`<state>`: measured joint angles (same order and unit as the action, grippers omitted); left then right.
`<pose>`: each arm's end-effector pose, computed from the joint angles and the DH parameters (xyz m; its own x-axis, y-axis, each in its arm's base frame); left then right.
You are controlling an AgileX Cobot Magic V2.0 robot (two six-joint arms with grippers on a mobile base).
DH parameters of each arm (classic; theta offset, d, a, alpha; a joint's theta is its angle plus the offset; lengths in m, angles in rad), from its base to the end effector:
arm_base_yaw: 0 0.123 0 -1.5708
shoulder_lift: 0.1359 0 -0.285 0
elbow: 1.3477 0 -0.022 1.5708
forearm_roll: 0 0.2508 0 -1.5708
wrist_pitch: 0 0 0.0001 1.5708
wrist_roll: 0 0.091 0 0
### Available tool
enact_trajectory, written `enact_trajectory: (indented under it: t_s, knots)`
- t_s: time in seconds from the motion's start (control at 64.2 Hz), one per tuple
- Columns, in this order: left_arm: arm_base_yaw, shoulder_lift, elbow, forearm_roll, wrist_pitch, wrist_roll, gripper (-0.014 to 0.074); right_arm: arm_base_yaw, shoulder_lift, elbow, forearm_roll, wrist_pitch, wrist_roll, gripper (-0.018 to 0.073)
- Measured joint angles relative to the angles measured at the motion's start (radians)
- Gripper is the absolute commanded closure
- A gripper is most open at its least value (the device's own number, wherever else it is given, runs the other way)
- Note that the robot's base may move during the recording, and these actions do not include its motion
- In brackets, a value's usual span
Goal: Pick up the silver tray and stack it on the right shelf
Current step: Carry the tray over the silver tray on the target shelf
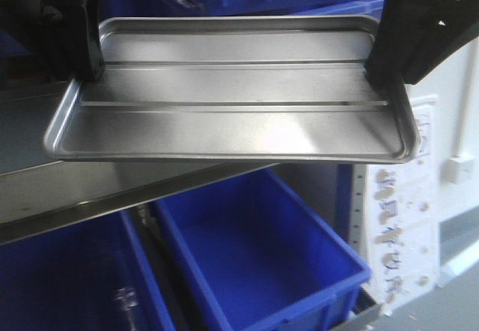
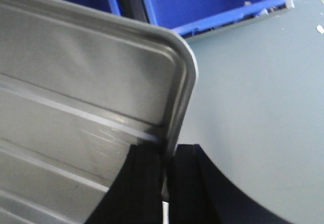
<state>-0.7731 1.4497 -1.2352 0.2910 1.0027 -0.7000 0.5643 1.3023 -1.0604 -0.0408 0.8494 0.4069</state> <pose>0.2265 -0.1902 0.3188 -0.8589 0.1407 -0.4925 0.1854 0.9817 -0.0427 0.2231 0.1379 0.3118 -0.8550 -0.1024 -0.5085 -0.2192 0.9598 0.1752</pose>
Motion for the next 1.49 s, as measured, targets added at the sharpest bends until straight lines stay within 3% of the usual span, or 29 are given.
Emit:
enact_trajectory:
  t_s: [1.494]
  knots:
    - [0.0,0.0,0.0,0.0,0.004,0.0,0.0689,0.0,0.0,0.0,0.0,0.0,0.0,0.0503]
